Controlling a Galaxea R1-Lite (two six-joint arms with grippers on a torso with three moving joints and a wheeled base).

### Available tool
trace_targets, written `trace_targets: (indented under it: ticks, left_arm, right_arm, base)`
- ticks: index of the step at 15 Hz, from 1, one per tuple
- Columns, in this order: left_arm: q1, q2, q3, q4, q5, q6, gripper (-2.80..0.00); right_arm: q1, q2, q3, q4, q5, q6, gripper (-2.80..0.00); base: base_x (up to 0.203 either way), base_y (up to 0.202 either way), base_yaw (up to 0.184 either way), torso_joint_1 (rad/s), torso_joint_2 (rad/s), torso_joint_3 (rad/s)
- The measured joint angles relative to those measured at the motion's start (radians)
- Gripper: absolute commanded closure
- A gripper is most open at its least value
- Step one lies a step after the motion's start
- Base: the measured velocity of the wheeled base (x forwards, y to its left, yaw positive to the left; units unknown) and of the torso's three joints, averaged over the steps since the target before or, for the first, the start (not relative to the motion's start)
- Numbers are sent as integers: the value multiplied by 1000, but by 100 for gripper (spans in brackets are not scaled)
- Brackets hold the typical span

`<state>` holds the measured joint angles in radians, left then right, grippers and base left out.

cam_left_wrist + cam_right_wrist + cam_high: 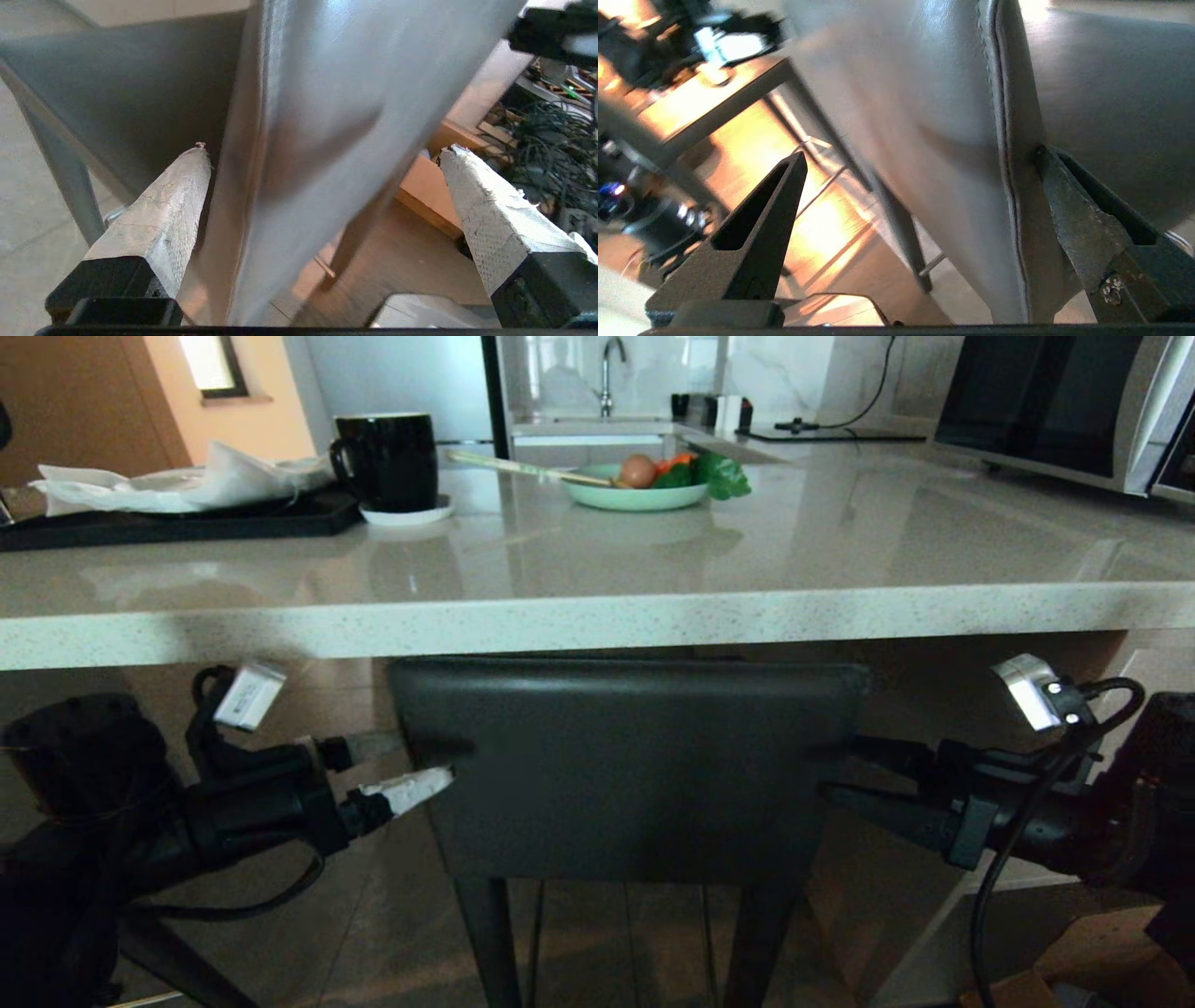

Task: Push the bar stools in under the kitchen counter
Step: Pull the gray chair out from under the dining table

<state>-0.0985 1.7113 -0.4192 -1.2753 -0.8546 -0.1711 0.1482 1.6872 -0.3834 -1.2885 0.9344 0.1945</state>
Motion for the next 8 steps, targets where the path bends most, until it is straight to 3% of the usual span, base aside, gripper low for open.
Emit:
trace_targets:
  ticks: [4, 8]
  left_arm:
    - [-2, 53, -76, 8, -5, 4, -280]
    - [13, 90, -100, -5, -6, 11, -280]
  right_arm:
    - [6, 57, -14, -68, 13, -2, -280]
    - [-40, 104, -31, -74, 16, -3, -280]
  base:
    - [0, 0, 0, 0, 0, 0]
    - [0, 0, 0, 0, 0, 0]
